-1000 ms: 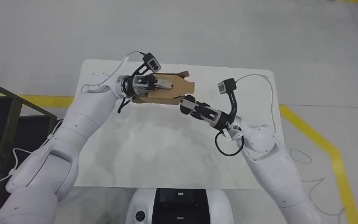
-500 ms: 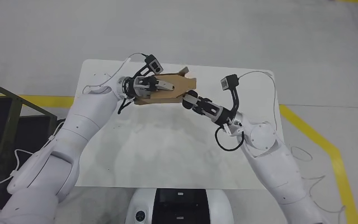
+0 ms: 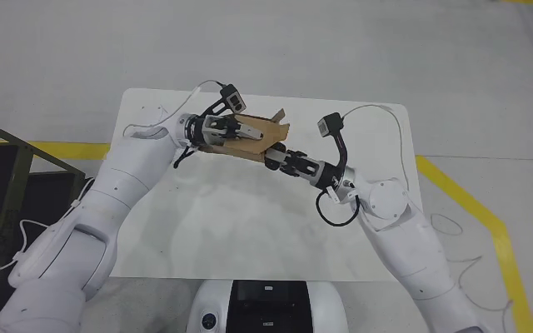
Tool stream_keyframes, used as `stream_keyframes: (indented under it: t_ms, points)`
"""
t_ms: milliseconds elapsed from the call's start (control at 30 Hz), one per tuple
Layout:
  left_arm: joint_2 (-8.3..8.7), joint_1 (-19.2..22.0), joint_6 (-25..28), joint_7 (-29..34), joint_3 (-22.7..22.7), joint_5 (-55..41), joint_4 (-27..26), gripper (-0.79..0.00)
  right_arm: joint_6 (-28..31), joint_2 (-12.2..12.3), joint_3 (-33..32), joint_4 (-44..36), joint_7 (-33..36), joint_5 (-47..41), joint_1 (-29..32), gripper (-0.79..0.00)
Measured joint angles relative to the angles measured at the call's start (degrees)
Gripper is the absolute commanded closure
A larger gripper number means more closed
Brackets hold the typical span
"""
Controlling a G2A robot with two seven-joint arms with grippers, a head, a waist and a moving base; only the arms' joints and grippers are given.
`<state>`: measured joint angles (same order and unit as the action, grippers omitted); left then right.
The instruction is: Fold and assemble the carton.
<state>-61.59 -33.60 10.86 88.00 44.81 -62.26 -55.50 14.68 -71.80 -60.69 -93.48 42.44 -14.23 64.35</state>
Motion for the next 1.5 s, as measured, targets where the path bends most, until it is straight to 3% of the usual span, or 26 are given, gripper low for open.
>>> stream_keyframes:
  t_ms: [1500]
  points:
    - [1.35, 2.7, -2.0, 0.0, -6.5, -5.7, -0.6, 0.0, 1.6, -0.4, 2.5, 1.7, 3.8, -2.1, -2.3, 0.0]
